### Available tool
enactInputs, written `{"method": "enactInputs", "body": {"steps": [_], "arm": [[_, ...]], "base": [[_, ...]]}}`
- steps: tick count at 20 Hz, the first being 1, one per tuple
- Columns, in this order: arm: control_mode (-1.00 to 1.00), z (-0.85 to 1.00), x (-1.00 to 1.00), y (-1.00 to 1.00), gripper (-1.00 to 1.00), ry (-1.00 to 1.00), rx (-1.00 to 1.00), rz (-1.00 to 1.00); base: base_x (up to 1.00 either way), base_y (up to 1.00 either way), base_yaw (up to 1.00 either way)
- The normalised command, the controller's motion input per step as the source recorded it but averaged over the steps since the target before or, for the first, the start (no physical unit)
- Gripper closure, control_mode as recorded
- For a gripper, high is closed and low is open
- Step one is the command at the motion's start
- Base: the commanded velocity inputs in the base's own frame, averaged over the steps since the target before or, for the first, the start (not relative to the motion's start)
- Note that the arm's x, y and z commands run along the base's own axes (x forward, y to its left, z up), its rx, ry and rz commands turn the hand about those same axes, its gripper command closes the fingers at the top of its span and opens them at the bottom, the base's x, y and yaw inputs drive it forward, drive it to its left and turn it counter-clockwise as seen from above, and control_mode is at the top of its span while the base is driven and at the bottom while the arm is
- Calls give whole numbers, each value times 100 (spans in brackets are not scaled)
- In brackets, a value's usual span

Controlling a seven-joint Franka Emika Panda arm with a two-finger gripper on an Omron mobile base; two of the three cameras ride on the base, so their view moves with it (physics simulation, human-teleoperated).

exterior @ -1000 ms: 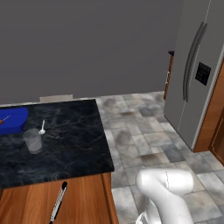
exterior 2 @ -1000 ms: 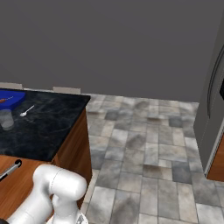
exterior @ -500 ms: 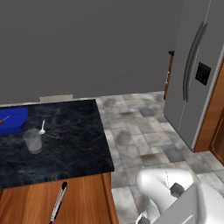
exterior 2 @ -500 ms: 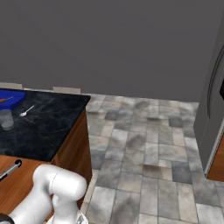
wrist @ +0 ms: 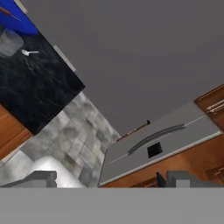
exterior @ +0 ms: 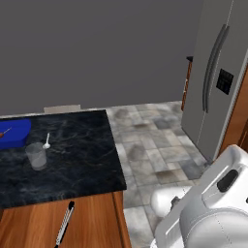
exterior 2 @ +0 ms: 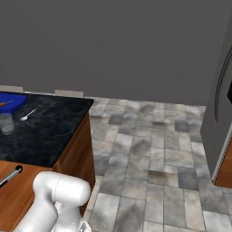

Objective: Take the tongs from the drawer on the left and place them on the dining counter next to the tray containing the hot dog.

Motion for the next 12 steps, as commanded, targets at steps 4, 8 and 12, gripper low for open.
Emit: {"method": "enactInputs", "body": {"steps": [4, 8, 12], "arm": [[-100, 0, 70, -35, -100, 0, 3, 0], [-100, 0, 79, -26, -100, 0, 6, 0], [-100, 0, 86, -13, -100, 6, 10, 0]], "base": [[0, 0, 0], [0, 0, 0], [0, 0, 0]]}}
